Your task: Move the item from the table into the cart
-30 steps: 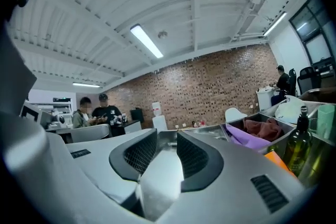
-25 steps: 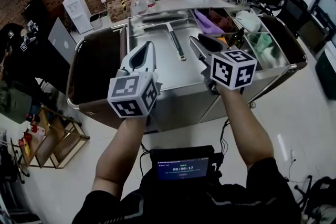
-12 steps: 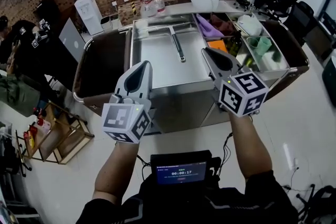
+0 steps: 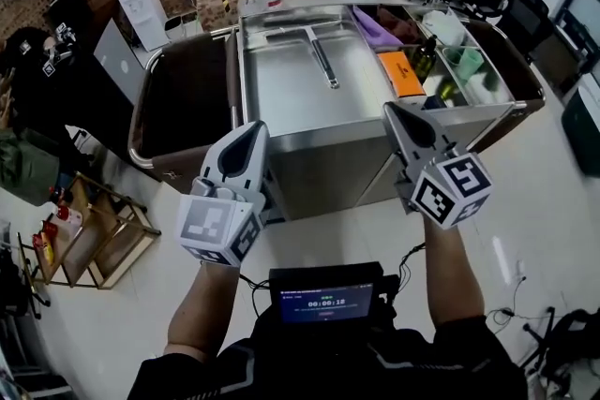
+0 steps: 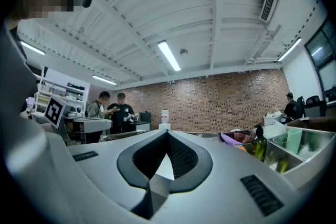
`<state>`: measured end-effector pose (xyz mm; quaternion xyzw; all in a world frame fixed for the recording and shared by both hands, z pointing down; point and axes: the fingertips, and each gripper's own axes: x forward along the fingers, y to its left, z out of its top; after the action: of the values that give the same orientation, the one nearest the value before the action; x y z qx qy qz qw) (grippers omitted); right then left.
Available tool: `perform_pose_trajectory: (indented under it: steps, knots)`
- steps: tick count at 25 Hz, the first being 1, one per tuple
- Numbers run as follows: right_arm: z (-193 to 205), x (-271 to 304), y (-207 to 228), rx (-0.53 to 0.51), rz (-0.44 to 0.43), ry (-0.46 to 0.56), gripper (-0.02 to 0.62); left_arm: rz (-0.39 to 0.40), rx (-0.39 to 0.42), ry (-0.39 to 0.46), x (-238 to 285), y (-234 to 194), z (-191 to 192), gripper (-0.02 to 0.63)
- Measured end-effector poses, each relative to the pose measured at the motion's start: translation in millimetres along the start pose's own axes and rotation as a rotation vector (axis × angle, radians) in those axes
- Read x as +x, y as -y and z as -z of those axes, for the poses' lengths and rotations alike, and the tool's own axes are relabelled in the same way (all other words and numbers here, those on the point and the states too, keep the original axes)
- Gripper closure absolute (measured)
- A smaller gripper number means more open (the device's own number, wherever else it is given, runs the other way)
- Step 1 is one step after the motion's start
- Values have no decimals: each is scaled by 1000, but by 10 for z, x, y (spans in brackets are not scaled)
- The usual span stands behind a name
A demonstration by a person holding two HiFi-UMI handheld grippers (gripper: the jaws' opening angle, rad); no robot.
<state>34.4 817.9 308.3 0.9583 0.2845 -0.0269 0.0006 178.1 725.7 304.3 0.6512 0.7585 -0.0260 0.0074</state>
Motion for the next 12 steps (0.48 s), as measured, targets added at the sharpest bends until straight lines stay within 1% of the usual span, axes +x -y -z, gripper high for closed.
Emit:
perform_pose_trajectory:
  steps: [4,7,9,12]
  knots:
    - [150,-206,-68,11,-16,-1,591,-10,-1,-4,-198,10,81,604]
    - [165,-378,-138,17,-29,5,591,-13,-6,-6,-333,41,143,604]
    - [154,-490,-186,30,-42,13,591,-11,-15,-8,-399,101,186,604]
    - [177,-638,-145,14,-43,2,591,1,-30,-17,-431,259,247,604]
